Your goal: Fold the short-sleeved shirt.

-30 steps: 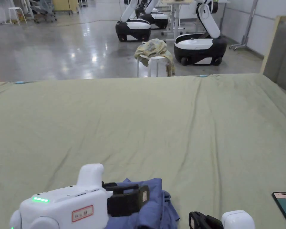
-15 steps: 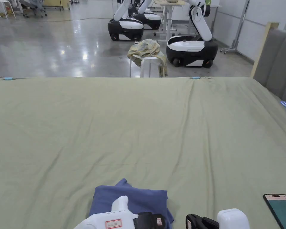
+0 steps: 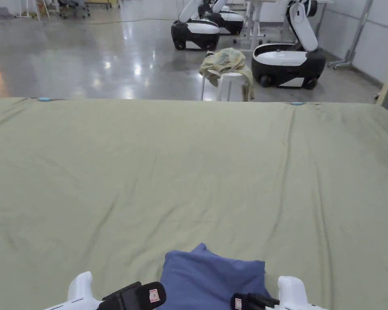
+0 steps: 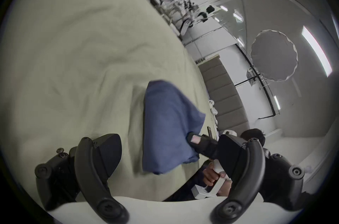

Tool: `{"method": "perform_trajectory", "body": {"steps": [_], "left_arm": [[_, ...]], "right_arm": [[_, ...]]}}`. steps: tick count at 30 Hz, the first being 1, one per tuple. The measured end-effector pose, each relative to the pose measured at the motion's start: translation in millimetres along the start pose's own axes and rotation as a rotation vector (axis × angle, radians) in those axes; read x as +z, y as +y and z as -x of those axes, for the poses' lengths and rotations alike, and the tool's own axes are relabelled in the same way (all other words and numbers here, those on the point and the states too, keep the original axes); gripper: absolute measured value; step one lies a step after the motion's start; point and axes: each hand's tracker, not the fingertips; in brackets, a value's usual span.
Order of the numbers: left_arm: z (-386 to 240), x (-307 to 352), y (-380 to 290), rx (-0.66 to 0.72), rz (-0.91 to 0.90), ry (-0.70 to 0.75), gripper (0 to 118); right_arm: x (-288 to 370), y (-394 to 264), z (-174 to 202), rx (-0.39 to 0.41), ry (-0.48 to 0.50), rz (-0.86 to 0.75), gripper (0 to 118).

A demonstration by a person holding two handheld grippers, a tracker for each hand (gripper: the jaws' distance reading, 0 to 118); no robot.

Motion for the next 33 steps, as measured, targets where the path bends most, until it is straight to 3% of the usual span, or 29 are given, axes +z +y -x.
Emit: {"method": "perform_trajectory", "body": {"steps": [1, 2, 4, 5, 6, 7, 8, 10, 11, 12, 16, 19, 21, 24, 27, 29, 30, 31, 33], "left_arm": [[6.3, -13.6, -0.5, 0.013, 0.03, 0.006, 104], [12.9, -32.7, 0.0, 0.026, 0.082, 0.002, 104], [22.6, -59.2, -4.1, 0.082, 0.116, -0.153, 102], [20.0, -68.5, -4.6, 0.097, 0.092, -0.251, 88], [17.1, -84.4, -3.8, 0.127, 0.142, -0.299, 51], [12.5, -96.5, -3.5, 0.128, 0.165, -0.244, 18], [6.0, -104.0, -5.0, 0.104, 0.147, -0.208, 18], [-2.0, -114.9, -2.0, 0.042, 0.146, 0.07, 18], [2.4, -109.7, 1.4, 0.051, 0.148, 0.063, 18], [4.5, -101.4, 7.2, 0.107, 0.156, -0.042, 18], [18.2, -36.0, 45.6, 0.057, 0.092, 0.059, 18], [60.2, 48.9, 87.6, 0.1, 0.003, 0.113, 18], [92.4, 110.9, 116.6, 0.09, -0.078, 0.233, 18], [153.7, 205.4, 156.1, 0.199, -0.249, 0.33, 18], [199.8, 269.0, 171.1, 0.291, -0.45, 0.441, 18], [223.1, 286.8, 172.4, 0.35, -0.453, 0.393, 19], [221.4, 286.6, 164.4, 0.373, -0.447, 0.306, 22], [220.1, 283.4, 161.9, 0.344, -0.43, 0.279, 34], [209.7, 278.6, 155.8, 0.265, -0.445, 0.339, 69]], "right_arm": [[2.2, 2.5, -0.1, -0.049, 0.005, -0.002, 4], [3.2, 3.6, 1.0, -0.046, -0.007, -0.006, 4], [5.6, 4.3, 4.5, 0.002, -0.014, -0.007, 4], [6.3, 4.0, 5.8, 0.03, -0.017, -0.006, 4], [7.8, 3.4, 7.0, 0.053, -0.019, -0.013, 4], [9.3, 3.4, 8.2, 0.061, -0.022, -0.014, 4], [11.5, 3.1, 10.7, 0.069, -0.023, -0.015, 4], [18.3, 4.7, 16.9, 0.092, -0.035, -0.025, 4], [22.4, 5.7, 20.6, 0.106, -0.035, -0.031, 4], [25.7, 6.4, 24.0, 0.124, -0.034, -0.038, 4], [32.0, 9.2, 44.1, 0.186, -0.028, -0.032, 4], [26.2, 5.6, 54.9, 0.2, -0.016, -0.017, 4], [17.5, 0.9, 62.5, 0.208, -0.019, 0.009, 4], [-0.6, -5.5, 77.7, 0.26, -0.055, 0.063, 4], [-14.6, -8.9, 93.0, 0.258, -0.038, 0.076, 4], [-20.1, -10.3, 103.8, 0.26, -0.02, 0.076, 4], [-22.5, -10.2, 109.4, 0.266, -0.01, 0.082, 4], [-24.3, -10.1, 114.9, 0.275, -0.005, 0.088, 4], [-23.7, -9.4, 122.1, 0.297, 0.002, 0.089, 4]]}}
